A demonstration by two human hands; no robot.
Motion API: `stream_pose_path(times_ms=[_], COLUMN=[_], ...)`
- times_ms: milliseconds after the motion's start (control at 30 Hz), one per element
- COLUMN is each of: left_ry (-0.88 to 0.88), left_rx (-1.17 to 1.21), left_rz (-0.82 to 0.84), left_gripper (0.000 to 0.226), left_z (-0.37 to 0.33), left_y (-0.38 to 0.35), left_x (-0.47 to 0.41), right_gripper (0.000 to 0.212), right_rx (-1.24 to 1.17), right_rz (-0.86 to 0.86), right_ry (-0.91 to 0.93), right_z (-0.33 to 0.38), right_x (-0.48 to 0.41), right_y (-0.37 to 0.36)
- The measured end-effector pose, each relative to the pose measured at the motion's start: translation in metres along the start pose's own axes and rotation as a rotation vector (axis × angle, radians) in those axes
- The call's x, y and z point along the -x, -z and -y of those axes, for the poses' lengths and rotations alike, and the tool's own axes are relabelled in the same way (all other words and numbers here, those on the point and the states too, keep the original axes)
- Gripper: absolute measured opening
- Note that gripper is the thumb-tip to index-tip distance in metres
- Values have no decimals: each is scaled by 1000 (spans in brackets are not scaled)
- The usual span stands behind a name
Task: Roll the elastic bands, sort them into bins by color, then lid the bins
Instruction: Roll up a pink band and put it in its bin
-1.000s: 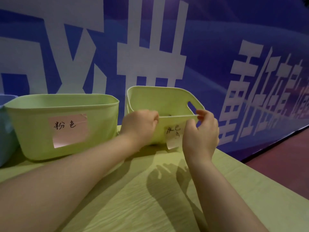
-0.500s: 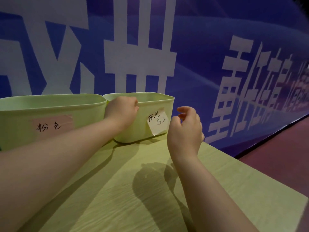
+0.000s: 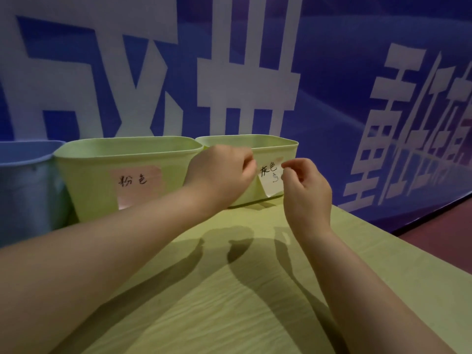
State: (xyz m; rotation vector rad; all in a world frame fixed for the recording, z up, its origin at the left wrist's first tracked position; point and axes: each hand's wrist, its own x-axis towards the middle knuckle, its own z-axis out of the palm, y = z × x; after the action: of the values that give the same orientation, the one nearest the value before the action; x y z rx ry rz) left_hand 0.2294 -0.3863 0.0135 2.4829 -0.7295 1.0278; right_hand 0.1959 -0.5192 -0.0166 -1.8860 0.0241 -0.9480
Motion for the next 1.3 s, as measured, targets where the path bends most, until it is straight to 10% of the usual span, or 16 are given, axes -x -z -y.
stream_pose_path(times_ms=[800,1300], left_ry=[440,627], left_rx=[-93,-99], left_rz=[-170,-190], left_gripper=[33,22], left_z=[141,184], left_y=[280,313], left_x=[208,281], right_gripper=[27,24], right_rx=[-366,-249], right_rz=[465,605], right_ry=[53,16], right_z=[248,267], right_x=[181,252], right_y=[-163,-217])
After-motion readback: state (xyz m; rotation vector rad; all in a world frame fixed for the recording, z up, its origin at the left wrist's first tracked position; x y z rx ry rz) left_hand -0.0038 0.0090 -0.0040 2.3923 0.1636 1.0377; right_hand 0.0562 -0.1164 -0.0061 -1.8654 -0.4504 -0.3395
